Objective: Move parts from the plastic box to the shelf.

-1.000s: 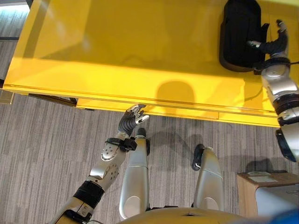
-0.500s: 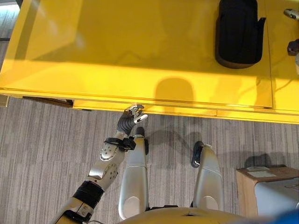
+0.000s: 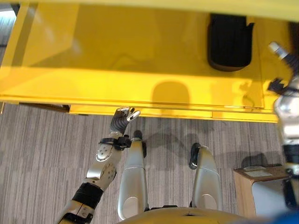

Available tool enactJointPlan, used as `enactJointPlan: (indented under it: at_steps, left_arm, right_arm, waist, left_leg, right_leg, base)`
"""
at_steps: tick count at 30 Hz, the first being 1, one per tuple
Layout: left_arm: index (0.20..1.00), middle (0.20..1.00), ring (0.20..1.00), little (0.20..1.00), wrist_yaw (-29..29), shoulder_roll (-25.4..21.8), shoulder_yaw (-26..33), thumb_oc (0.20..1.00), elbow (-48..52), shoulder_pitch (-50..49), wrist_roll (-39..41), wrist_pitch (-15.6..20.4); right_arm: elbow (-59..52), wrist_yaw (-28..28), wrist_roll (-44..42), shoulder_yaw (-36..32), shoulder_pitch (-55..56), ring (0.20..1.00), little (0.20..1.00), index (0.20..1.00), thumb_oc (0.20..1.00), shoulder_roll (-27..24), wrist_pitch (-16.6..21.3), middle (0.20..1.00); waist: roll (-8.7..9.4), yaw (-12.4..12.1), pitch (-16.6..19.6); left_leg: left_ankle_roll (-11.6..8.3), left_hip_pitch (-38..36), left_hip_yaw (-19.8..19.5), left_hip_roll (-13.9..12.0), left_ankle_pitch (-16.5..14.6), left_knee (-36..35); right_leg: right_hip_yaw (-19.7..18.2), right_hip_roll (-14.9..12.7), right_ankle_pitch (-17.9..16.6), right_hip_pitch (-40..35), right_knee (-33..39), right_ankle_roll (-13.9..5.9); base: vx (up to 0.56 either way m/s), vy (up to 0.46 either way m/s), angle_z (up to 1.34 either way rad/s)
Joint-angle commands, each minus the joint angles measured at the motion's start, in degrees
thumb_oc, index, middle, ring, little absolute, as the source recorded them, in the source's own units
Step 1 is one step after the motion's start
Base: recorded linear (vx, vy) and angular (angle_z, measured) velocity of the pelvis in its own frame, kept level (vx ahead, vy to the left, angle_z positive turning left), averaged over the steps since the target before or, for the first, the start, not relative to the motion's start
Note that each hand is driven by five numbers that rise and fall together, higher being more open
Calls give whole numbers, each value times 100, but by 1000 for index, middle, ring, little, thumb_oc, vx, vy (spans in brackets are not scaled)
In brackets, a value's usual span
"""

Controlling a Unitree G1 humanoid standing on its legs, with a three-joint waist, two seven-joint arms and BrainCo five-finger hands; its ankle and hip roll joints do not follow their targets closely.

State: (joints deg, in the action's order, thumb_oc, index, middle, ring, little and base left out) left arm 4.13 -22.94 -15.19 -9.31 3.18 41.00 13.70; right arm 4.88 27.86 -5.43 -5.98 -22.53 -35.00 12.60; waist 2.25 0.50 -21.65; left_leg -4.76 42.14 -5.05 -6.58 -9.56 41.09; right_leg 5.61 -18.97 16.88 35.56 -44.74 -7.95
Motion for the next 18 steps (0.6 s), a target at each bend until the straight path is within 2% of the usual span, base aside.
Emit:
enactJointPlan:
  at_steps: [1, 4, 8, 12, 18]
  left_arm:
    - [1000, 1000, 1000, 1000, -169, 39, 83, 1000, 326, 47, -137, 331]
    - [1000, 1000, 1000, 1000, -231, 30, 96, 1000, 380, -77, -149, 315]
    - [1000, 1000, 1000, 1000, -391, -16, 169, 1000, 566, -337, -178, 304]
    - [1000, 1000, 1000, 1000, -462, -52, 302, 1000, 766, -488, -265, 331]
    - [1000, 1000, 1000, 1000, -615, -82, 686, 1000, 1351, -874, -248, 403]
  right_arm:
    - [-373, -293, -197, -28, 85, 1000, 1000, 1000, 1000, 160, 621, 1000]
    - [-696, -513, -326, -25, 459, 1000, 1000, 1000, 1000, 431, 697, 1000]
    - [-1051, -890, -676, 153, 1093, 1000, 1000, 1000, 1000, 989, 805, 1000]
    - [-1237, -1149, -856, 218, 1505, 1000, 1000, 1000, 1000, 1167, 800, 1000]
    - [-1395, -1462, -940, 247, 2158, 1000, 1000, 1000, 1000, 1360, 692, 1000]
  waist:
    - [-30, -37, 397]
    - [-10, -26, 426]
    - [-20, -32, 563]
    - [-28, -28, 682]
    - [-119, -62, 1036]
  left_leg:
    - [-26, -432, -161, -253, -46, -422]
    - [-46, -689, -146, -266, 49, -688]
    - [-91, -1415, -92, -315, 333, -1472]
    - [-114, -1900, -63, -323, 580, -2104]
    - [-231, -2872, -13, -383, 1071, -3447]
  right_leg:
    - [11, 92, -691, -383, 637, 79]
    - [63, 118, -800, -659, 934, 43]
    - [156, 121, -1043, -1404, 1684, -68]
    - [301, 99, -1222, -1933, 2252, -118]
    - [661, 120, -1520, -2896, 3371, -213]
  base:
    - [44, -13, 0]
    - [34, -17, 2]
    - [84, -29, 6]
    - [122, -26, 8]
    - [128, -19, 18]
